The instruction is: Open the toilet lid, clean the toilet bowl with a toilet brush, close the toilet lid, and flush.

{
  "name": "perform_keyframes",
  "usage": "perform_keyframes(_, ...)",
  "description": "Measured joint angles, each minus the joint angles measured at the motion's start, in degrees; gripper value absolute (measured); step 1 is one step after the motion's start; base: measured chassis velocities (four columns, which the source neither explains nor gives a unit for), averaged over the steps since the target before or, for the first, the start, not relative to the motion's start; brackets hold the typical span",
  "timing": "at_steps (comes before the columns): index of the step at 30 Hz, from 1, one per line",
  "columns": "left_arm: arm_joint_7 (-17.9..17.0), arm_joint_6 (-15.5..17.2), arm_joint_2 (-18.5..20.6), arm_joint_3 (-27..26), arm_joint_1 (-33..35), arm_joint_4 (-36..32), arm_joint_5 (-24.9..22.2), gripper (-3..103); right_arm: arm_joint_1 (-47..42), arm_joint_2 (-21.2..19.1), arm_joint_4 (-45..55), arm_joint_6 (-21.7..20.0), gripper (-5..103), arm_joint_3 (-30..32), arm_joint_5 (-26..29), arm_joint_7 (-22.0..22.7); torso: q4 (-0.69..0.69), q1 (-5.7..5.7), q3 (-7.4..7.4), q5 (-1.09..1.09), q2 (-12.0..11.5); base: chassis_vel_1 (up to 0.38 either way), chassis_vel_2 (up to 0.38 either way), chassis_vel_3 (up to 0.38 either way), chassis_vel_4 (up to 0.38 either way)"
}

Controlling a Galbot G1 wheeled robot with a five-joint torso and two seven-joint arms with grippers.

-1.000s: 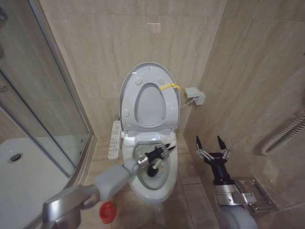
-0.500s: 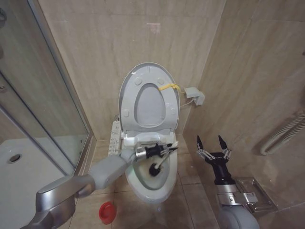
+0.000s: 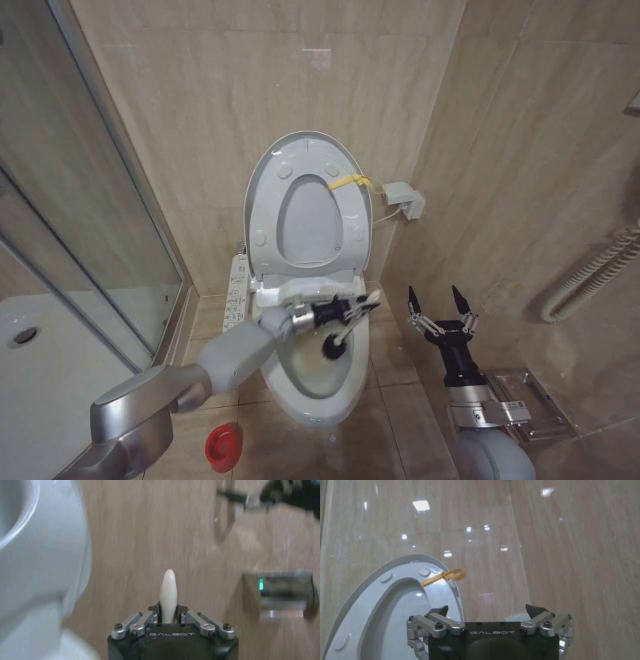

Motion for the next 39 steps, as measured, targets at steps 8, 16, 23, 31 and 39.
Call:
perform_keyframes(8,-1.43,-0.17,0.05,-2.71,-0.34,-7.39,-0.05,20,0.63,-0.80,-0.08,-0.04,100,0.70,0.91,0.08,-0.10,-0.01,-0.02,-0.01,0.01,0.001,0.001,-0.001,0.000)
perform_keyframes(16,0.09,-2.49,0.22,-3.84,2.25,1.27,1.99,20,-0.20,-0.69,0.51,0.12,100,0.32,0.82,-0.03,0.07,0.00,0.00,0.00,0.00,-0.013,-0.005,-0.004,-0.010)
perform_keyframes(23,-0.85,-0.39,1.96,-3.21,1.51,-7.02,0.30,20,-0.67,-0.64,0.88,0.22,100,0.29,0.66,-0.05,-0.10,-0.01,-0.03,-0.01,0.01,0.000,0.000,0.000,0.000)
perform_keyframes(31,-0.45,-1.31,3.92,-4.57,3.22,-6.15,1.91,20,-1.08,-1.64,1.10,0.89,100,0.09,0.68,-0.34,0.04,0.01,0.01,-0.01,-0.01,-0.008,-0.005,-0.001,-0.003)
perform_keyframes(39,0.66,-2.35,3.59,-1.37,2.37,-0.65,3.10,20,-1.03,-1.66,0.97,1.01,100,0.03,0.89,-0.36,0.01,0.00,0.00,0.00,0.00,0.000,0.000,0.000,0.000)
